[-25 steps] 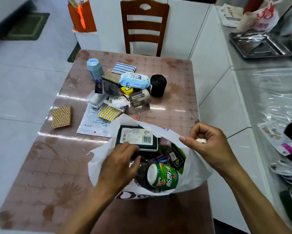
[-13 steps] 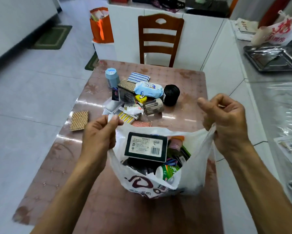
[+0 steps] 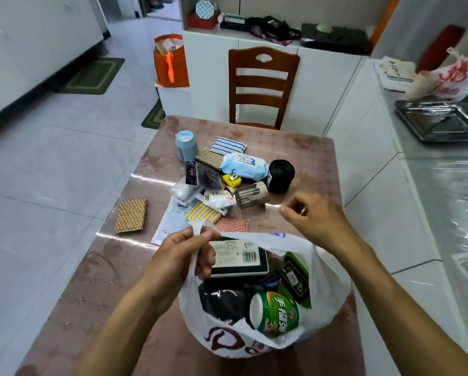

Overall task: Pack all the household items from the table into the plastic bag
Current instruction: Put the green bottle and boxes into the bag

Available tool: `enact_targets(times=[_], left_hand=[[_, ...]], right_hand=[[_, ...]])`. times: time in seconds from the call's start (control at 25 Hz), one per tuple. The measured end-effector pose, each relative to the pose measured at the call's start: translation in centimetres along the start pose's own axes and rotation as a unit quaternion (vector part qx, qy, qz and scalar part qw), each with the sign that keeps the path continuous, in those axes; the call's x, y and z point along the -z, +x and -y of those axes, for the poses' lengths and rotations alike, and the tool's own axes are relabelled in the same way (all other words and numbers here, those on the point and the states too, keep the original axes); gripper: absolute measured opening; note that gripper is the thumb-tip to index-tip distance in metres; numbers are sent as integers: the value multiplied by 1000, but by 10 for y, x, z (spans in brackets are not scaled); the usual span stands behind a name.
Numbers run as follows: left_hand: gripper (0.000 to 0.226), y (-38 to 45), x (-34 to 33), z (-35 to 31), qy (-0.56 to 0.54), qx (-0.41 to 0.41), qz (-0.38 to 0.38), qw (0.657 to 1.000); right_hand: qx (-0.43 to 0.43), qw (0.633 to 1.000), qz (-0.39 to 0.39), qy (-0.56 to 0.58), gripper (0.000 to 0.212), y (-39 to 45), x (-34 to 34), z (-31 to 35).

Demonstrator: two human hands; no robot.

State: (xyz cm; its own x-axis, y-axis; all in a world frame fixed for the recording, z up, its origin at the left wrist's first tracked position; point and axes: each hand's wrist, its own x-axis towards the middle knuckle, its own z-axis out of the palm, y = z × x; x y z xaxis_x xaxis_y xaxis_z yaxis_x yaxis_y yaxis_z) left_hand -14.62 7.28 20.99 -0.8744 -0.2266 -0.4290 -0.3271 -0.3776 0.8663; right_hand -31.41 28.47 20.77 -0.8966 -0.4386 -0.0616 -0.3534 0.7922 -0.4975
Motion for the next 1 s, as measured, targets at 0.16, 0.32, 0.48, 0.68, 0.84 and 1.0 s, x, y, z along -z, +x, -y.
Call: enact_targets(times=[0.16,0.32,0.48,0.68,0.84,1.0], left_hand=[[23,14,15,-1,-75,8,-5,997],[27,16,29,-9,-44,0,-4,999],[29,12,32,-12,-17,-17,-14,1000],[36,11,20,-13,0,-54,-16,998],[32,-3,20,-15,60,-63,-46,995],[39,-17,13,-18,30,-44,-39,998]], right_hand=[[39,995,83,-34,26,81,-54,2],[18,976,149,-160,46,151,-121,-27],[-1,960,170,-220,28,165,-155,-48],[30,999,34,29,17,96,-77,-21],[21,933,20,358,21,-34,2,17],[33,930,220,291,19,-80,-29,30]])
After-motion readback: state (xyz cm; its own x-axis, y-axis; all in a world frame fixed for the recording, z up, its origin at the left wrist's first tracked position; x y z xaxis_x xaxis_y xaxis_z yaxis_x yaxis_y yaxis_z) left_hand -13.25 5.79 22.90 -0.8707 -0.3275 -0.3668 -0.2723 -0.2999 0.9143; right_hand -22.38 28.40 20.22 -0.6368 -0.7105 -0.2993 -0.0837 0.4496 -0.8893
